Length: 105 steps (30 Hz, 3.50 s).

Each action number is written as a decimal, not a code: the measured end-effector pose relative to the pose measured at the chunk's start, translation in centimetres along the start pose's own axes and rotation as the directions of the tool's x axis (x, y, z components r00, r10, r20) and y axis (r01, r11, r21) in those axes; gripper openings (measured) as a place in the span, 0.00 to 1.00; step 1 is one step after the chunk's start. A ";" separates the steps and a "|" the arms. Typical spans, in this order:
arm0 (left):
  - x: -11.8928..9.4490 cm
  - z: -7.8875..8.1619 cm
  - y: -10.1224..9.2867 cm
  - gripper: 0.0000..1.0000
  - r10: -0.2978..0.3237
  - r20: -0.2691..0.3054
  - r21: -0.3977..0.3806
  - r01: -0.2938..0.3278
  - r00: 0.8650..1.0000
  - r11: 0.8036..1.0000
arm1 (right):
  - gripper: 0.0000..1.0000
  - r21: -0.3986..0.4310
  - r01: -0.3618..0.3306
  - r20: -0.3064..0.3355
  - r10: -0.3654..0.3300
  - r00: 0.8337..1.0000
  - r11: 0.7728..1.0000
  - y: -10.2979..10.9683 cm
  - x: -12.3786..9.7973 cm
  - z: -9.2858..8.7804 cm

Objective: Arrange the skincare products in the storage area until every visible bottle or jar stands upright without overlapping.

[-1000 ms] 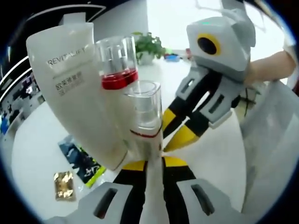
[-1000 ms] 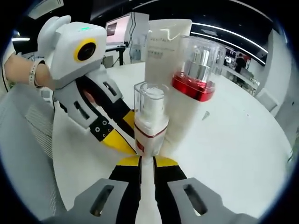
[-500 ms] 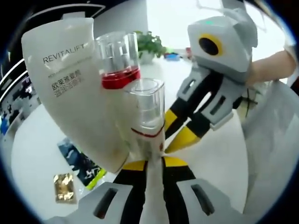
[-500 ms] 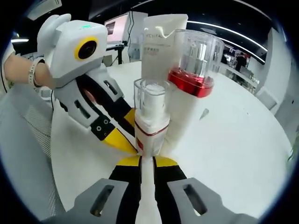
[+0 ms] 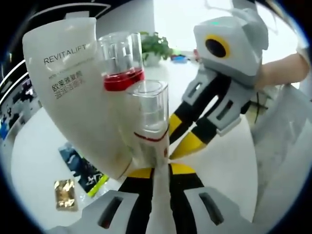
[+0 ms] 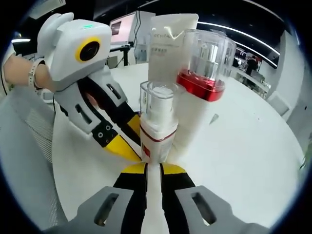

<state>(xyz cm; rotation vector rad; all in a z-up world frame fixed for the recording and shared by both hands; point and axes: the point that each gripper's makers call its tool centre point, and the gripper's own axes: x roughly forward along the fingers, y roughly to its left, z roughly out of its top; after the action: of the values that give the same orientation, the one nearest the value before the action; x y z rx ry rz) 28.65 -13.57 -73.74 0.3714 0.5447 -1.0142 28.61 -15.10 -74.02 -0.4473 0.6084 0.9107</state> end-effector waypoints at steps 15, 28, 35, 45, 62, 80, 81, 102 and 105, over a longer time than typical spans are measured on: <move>-0.4 -0.5 0.4 0.11 0.007 -0.015 -0.009 -0.007 1.000 1.000 | 0.14 0.006 0.005 -0.016 -0.005 1.000 1.000 -0.3 -0.4 -0.5; -2.6 0.0 0.3 0.17 0.013 -0.014 -0.023 -0.014 1.000 1.000 | 0.23 0.022 -0.007 -0.006 0.007 1.000 1.000 0.4 -1.0 0.0; -4.0 -0.1 0.4 0.27 0.021 -0.020 -0.035 -0.021 1.000 0.999 | 0.31 0.030 -0.005 0.004 0.005 1.000 1.000 1.0 -2.0 0.3; -6.3 0.2 0.9 0.38 0.053 -0.010 -0.045 -0.053 0.999 0.998 | 0.49 0.042 0.002 0.029 -0.004 1.000 0.999 1.5 -3.5 1.5; -10.3 0.8 1.0 0.53 0.091 0.004 -0.068 -0.090 0.996 0.994 | 0.76 0.063 -0.017 0.054 0.013 0.998 0.998 3.2 -5.1 3.1; -13.3 -0.5 1.2 0.73 0.095 -0.016 -0.085 -0.096 0.995 0.992 | 0.90 0.066 0.005 0.082 -0.011 0.997 0.998 3.7 -6.8 5.0; -13.5 -0.6 1.3 0.74 0.097 -0.014 -0.087 -0.098 0.995 0.991 | 0.91 0.068 0.008 0.083 -0.013 0.996 0.998 3.6 -6.9 5.0; -16.2 -0.8 1.2 0.92 0.117 0.014 -0.115 -0.114 0.993 0.987 | 0.99 0.069 0.020 0.104 -0.028 0.994 0.997 4.4 -7.9 6.4; -16.5 -0.9 1.1 0.96 0.117 0.018 -0.118 -0.114 0.993 0.987 | 0.99 0.063 0.015 0.101 -0.021 0.995 0.998 4.8 -7.9 6.5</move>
<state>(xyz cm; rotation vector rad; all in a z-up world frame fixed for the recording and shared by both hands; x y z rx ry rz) 22.57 -1.10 -64.78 0.2834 0.5515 -0.8701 22.81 -13.32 -64.45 -0.3480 0.5374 0.8894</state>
